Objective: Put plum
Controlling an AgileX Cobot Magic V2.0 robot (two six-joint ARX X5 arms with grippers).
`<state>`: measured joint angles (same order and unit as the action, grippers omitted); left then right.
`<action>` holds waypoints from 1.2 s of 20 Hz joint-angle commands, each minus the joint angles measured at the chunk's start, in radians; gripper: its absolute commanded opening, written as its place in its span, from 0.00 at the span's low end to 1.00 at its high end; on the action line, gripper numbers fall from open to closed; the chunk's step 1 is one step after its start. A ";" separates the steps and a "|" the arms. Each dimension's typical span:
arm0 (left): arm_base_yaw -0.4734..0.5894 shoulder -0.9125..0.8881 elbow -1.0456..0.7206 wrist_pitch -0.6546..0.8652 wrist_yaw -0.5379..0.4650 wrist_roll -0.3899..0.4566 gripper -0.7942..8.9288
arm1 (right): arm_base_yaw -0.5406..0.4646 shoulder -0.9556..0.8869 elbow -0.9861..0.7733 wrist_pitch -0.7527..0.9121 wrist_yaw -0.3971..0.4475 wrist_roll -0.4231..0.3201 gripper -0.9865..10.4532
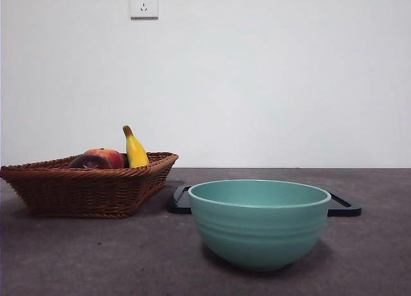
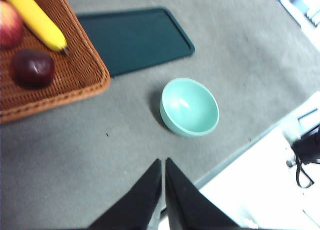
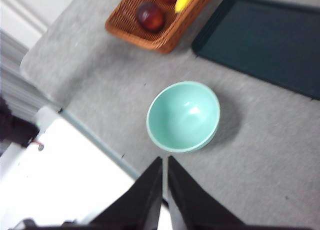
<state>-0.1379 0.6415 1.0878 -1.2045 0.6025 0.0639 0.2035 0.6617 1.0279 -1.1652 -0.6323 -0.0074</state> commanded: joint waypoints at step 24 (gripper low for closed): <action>-0.006 0.014 0.019 0.024 -0.002 0.024 0.57 | 0.024 0.005 0.020 0.005 0.003 -0.030 0.42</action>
<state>-0.1421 0.6445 1.0878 -1.1919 0.6010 0.0700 0.2234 0.6617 1.0279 -1.1702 -0.6281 -0.0299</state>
